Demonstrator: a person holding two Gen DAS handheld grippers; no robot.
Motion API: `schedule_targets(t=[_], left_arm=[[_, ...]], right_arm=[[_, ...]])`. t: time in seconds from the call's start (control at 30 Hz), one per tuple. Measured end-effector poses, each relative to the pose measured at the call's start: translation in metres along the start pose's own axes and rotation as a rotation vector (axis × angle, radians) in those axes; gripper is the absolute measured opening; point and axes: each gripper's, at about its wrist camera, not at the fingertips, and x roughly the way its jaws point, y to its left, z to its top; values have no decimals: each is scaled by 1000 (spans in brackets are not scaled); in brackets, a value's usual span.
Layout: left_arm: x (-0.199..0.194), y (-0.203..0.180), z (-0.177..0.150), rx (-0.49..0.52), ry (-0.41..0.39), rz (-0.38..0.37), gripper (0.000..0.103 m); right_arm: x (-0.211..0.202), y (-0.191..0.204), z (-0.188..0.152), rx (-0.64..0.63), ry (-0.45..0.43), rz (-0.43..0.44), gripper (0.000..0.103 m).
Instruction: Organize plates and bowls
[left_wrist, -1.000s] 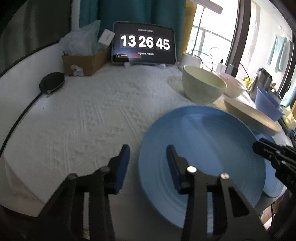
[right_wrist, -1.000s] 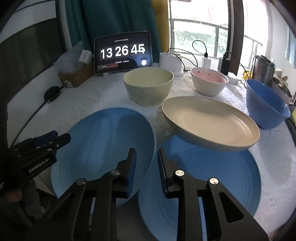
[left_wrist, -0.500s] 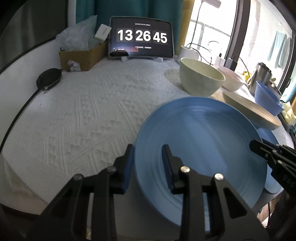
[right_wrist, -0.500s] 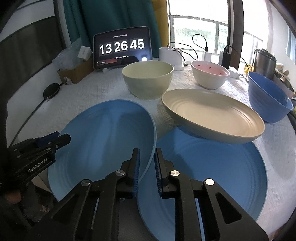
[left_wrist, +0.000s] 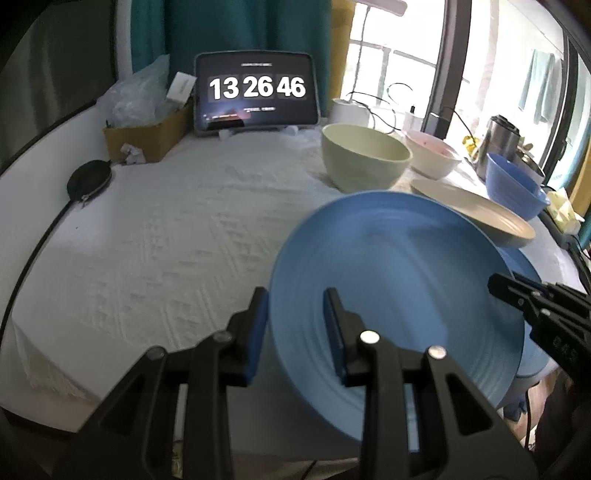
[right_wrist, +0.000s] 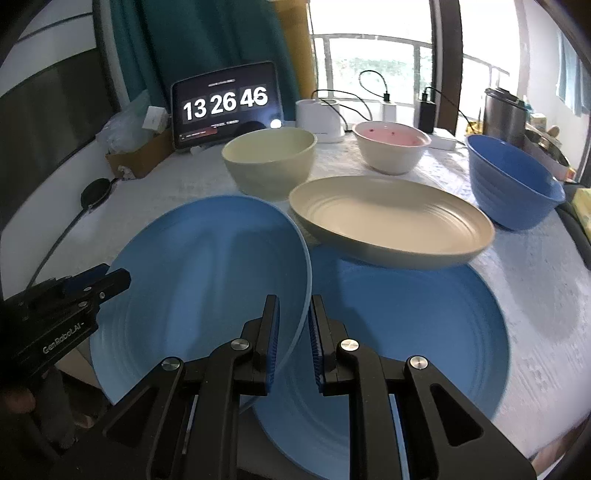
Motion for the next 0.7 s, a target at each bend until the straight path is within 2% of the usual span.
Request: schedule_targets(t=[0.7], left_arm=[[-24,-57,-6,116,-15,-13,32]], right_arm=[[-19,-52,-26,98,8,-7,18]])
